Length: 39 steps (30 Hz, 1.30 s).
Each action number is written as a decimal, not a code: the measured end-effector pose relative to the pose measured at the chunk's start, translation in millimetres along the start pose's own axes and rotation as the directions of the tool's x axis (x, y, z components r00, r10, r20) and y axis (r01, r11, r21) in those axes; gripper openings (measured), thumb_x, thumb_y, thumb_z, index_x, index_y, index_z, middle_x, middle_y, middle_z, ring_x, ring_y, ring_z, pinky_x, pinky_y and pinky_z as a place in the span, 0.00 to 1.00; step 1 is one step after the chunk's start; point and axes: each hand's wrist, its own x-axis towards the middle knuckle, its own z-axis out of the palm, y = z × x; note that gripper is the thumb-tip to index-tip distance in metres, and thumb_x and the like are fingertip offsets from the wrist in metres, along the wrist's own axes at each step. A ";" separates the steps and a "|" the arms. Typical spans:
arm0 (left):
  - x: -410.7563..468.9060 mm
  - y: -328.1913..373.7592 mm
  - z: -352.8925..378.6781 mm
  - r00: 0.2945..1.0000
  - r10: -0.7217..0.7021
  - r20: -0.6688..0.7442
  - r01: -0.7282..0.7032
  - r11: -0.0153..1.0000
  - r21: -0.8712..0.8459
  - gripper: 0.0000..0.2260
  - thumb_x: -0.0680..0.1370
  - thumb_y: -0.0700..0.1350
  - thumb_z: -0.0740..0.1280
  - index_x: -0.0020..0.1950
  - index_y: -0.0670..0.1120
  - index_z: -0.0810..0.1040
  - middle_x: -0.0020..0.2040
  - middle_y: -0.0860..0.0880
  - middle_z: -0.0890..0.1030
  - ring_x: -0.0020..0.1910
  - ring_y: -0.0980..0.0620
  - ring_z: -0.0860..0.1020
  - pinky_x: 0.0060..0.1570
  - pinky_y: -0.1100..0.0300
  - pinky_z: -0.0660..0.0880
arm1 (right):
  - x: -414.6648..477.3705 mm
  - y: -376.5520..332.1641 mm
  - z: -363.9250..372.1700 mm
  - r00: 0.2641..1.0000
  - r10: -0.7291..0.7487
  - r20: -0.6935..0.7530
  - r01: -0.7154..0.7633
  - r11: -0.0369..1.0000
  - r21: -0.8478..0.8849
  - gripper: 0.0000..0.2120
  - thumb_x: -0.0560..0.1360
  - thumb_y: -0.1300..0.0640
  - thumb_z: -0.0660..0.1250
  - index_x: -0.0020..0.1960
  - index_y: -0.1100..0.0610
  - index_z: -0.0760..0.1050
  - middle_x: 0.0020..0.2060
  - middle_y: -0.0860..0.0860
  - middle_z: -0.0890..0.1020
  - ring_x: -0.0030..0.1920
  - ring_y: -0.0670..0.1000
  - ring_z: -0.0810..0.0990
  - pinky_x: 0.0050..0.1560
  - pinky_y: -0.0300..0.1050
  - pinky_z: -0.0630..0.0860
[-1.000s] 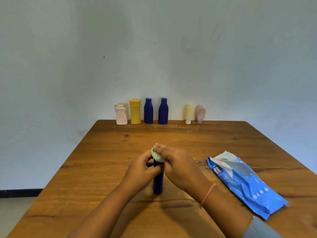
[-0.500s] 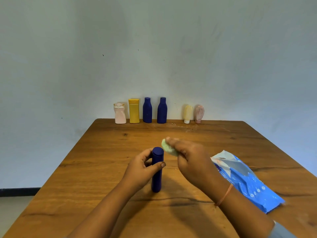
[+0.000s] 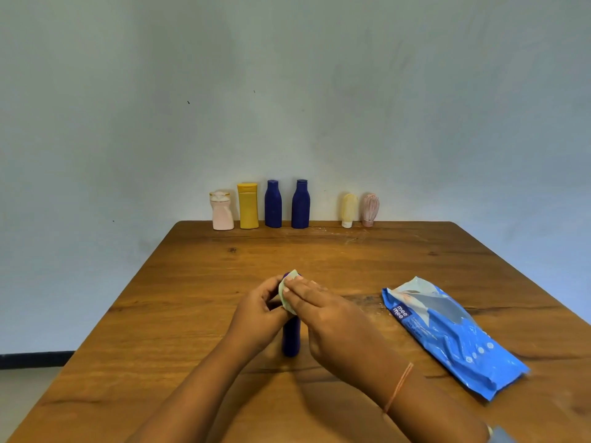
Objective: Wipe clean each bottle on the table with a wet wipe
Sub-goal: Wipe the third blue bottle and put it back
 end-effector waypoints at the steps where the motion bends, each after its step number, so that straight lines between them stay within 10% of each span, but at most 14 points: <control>1: 0.4 -0.2 -0.1 1.000 0.000 0.001 0.000 1.000 0.002 0.19 0.73 0.35 0.68 0.50 0.60 0.74 0.48 0.59 0.80 0.48 0.64 0.79 0.43 0.72 0.74 | -0.8 2.4 0.7 1.000 0.003 -0.014 -0.003 1.000 0.014 0.23 0.69 0.60 0.55 0.59 0.59 0.78 0.57 0.55 0.81 0.58 0.53 0.79 0.60 0.42 0.66; 4: 1.0 1.1 -0.7 1.000 0.002 0.022 -0.003 1.000 0.026 0.20 0.73 0.36 0.68 0.53 0.61 0.74 0.50 0.59 0.80 0.51 0.63 0.79 0.45 0.69 0.76 | 5.4 1.3 -1.5 0.999 0.003 0.041 -0.004 1.000 0.017 0.24 0.69 0.67 0.68 0.65 0.62 0.72 0.64 0.59 0.75 0.64 0.57 0.74 0.63 0.47 0.60; 8: 0.4 1.5 -4.1 1.000 -0.009 0.015 0.008 0.999 0.034 0.19 0.73 0.33 0.67 0.57 0.53 0.75 0.50 0.57 0.80 0.51 0.60 0.78 0.43 0.72 0.75 | 28.2 -9.6 -13.2 0.984 0.038 0.173 -0.044 0.999 0.028 0.27 0.77 0.64 0.59 0.74 0.56 0.57 0.75 0.52 0.56 0.75 0.51 0.52 0.72 0.42 0.48; 16: -1.7 0.2 -0.6 0.999 -0.029 -0.014 0.029 0.999 0.034 0.19 0.74 0.35 0.67 0.57 0.57 0.73 0.50 0.59 0.79 0.51 0.62 0.78 0.43 0.71 0.75 | 17.3 -8.1 2.6 0.999 0.026 0.044 -0.026 1.000 0.003 0.27 0.75 0.66 0.61 0.73 0.60 0.60 0.74 0.55 0.59 0.74 0.53 0.57 0.73 0.49 0.58; 21: -6.3 -3.9 -1.4 0.984 -0.107 -0.140 0.089 0.987 -0.131 0.12 0.74 0.38 0.68 0.54 0.52 0.74 0.52 0.50 0.80 0.50 0.54 0.80 0.46 0.61 0.79 | -5.6 10.6 11.8 0.966 0.250 -0.070 -0.163 0.794 0.585 0.21 0.72 0.68 0.57 0.64 0.58 0.74 0.62 0.46 0.74 0.64 0.39 0.69 0.65 0.30 0.63; 26: -11.8 -15.6 -12.8 0.817 -0.535 -0.215 0.285 0.698 -0.657 0.13 0.75 0.45 0.66 0.58 0.44 0.71 0.50 0.40 0.79 0.48 0.43 0.80 0.40 0.50 0.80 | -19.5 28.9 27.6 0.730 0.683 0.035 -0.368 0.349 0.862 0.18 0.76 0.71 0.58 0.56 0.55 0.78 0.52 0.46 0.81 0.50 0.35 0.76 0.49 0.25 0.72; 34: -15.7 -9.8 -1.4 0.735 -0.675 -0.068 0.302 0.415 -0.858 0.11 0.78 0.49 0.63 0.52 0.42 0.68 0.49 0.38 0.77 0.46 0.39 0.78 0.48 0.45 0.75 | -24.3 -7.2 61.4 0.953 0.250 -0.173 -0.139 0.864 0.484 0.23 0.75 0.58 0.50 0.70 0.52 0.61 0.68 0.41 0.64 0.73 0.39 0.54 0.71 0.33 0.51; 39: -18.5 -4.6 4.7 0.723 -0.686 0.074 0.265 0.177 -0.948 0.11 0.79 0.47 0.60 0.52 0.39 0.69 0.59 0.32 0.73 0.59 0.36 0.74 0.58 0.41 0.68 | -11.2 -5.4 50.5 0.849 0.468 -0.244 -0.146 0.652 0.744 0.23 0.77 0.66 0.52 0.68 0.48 0.62 0.66 0.41 0.67 0.69 0.33 0.60 0.67 0.29 0.59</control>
